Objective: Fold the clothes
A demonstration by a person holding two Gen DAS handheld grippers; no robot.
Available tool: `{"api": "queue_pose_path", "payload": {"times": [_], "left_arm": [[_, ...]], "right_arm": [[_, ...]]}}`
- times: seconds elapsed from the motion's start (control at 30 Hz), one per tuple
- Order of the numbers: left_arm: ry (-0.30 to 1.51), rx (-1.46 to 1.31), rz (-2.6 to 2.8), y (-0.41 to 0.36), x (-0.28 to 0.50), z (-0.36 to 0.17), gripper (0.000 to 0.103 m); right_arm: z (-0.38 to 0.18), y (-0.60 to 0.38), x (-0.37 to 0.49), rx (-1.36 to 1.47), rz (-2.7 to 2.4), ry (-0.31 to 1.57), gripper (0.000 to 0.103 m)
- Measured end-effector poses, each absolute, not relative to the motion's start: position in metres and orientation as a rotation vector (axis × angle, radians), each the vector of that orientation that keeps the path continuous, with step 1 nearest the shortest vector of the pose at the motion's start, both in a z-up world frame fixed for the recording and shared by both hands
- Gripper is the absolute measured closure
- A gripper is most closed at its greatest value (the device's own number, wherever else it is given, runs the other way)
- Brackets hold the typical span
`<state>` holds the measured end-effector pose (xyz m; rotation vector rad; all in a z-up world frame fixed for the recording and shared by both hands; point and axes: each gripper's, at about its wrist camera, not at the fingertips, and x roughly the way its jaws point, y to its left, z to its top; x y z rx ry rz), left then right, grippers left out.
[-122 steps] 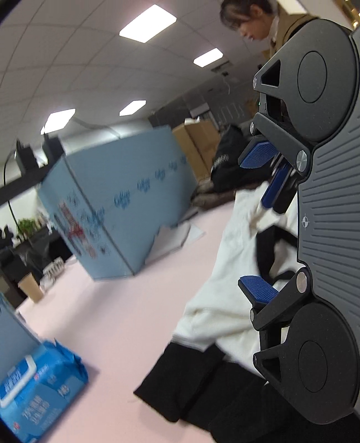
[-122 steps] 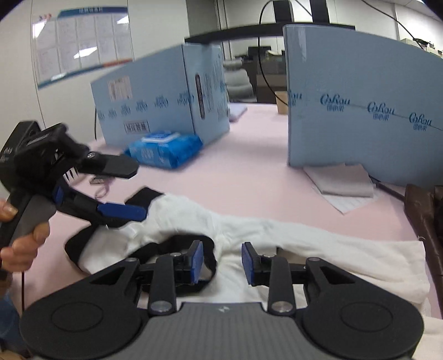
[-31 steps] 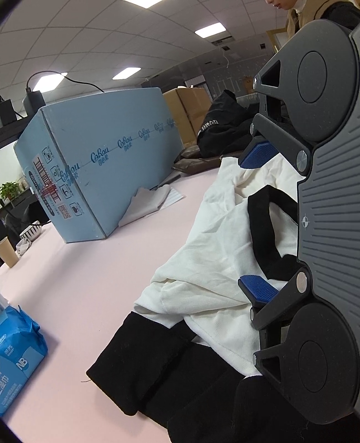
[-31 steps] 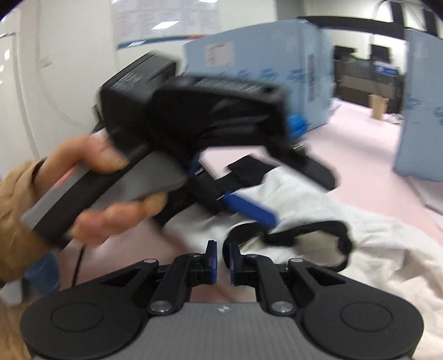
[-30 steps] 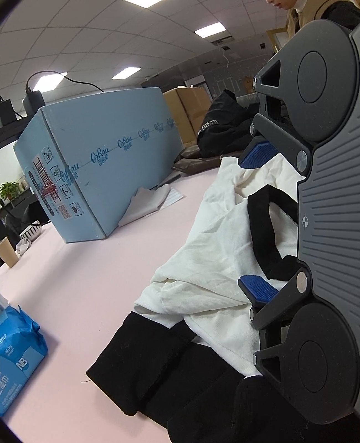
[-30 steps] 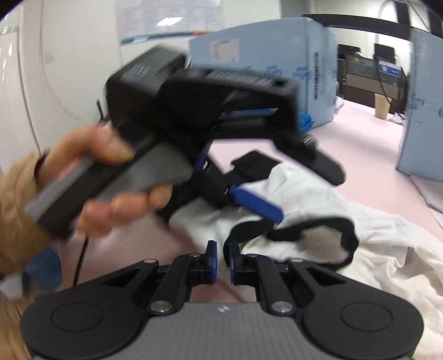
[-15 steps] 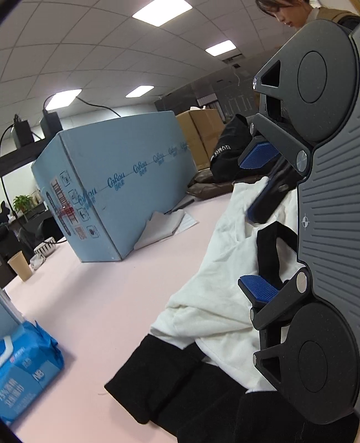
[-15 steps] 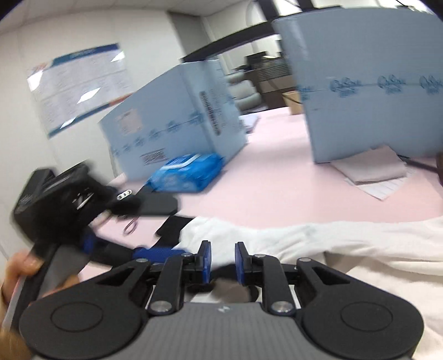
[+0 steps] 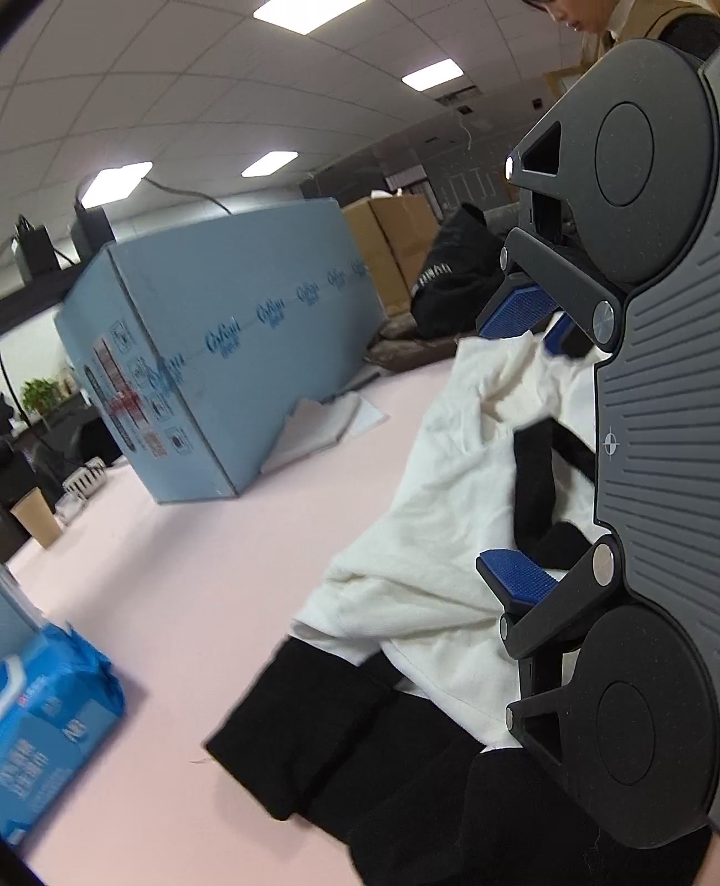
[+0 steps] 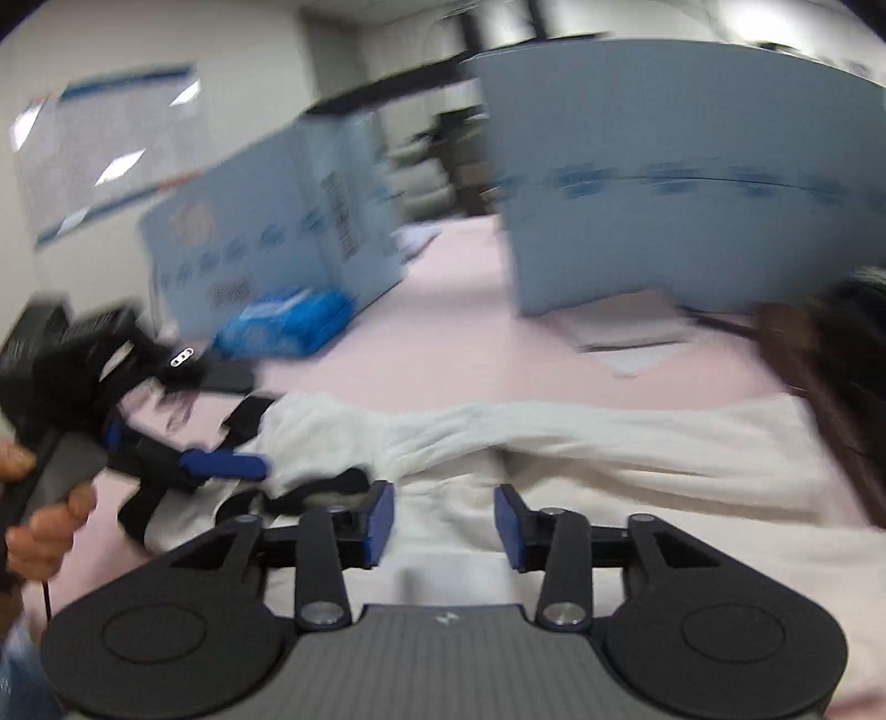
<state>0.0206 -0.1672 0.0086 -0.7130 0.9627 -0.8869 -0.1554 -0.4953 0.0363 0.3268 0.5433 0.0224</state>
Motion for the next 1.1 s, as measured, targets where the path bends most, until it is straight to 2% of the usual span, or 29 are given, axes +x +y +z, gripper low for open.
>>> {"api": "queue_pose_path", "payload": {"times": [0.13, 0.3, 0.47, 0.77, 1.1], "left_arm": [[0.917, -0.672, -0.971, -0.186, 0.015, 0.037, 0.015], [0.901, -0.581, -1.012, -0.232, 0.013, 0.058, 0.013], [0.927, -0.516, -1.025, -0.286, 0.016, 0.058, 0.013], [0.969, -0.332, -0.988, -0.392, 0.038, 0.044, 0.013], [0.938, 0.041, -1.016, -0.477, 0.05, 0.023, 0.013]], "right_arm": [[0.032, -0.57, -0.227, 0.607, -0.138, 0.447, 0.053], [0.006, -0.606, -0.262, 0.745, -0.267, 0.44, 0.052], [-0.019, -0.622, -0.256, 0.833, -0.281, 0.481, 0.053], [-0.028, -0.634, -0.256, 0.963, -0.186, 0.492, 0.053], [-0.036, -0.637, -0.253, 1.038, -0.131, 0.48, 0.053]]}}
